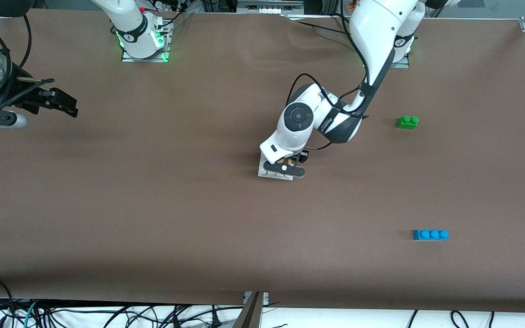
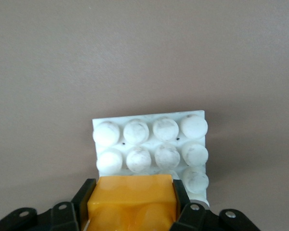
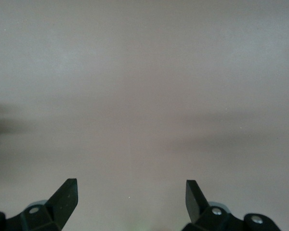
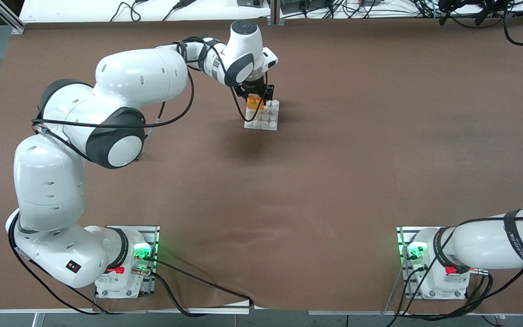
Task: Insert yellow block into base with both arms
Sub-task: 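Lower and press the yellow brick onto the plate studs with the left gripper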
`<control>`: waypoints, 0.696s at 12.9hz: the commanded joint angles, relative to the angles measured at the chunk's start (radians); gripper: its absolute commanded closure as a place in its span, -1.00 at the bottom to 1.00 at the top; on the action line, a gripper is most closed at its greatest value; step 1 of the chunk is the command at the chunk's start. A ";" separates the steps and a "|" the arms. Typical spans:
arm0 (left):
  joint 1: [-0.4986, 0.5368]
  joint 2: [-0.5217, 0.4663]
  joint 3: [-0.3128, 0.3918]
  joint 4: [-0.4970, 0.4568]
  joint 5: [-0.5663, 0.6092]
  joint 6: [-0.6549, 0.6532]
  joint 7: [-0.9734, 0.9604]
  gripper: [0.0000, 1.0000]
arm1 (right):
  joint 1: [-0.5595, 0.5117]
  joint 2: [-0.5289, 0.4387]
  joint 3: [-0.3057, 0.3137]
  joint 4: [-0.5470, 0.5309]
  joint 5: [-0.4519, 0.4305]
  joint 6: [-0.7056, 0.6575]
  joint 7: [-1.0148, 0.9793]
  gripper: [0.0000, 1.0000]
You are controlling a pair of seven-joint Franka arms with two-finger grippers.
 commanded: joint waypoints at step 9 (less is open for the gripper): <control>-0.055 0.049 0.014 0.031 0.074 0.047 -0.058 0.44 | -0.004 0.005 0.003 0.021 0.005 -0.020 0.002 -0.98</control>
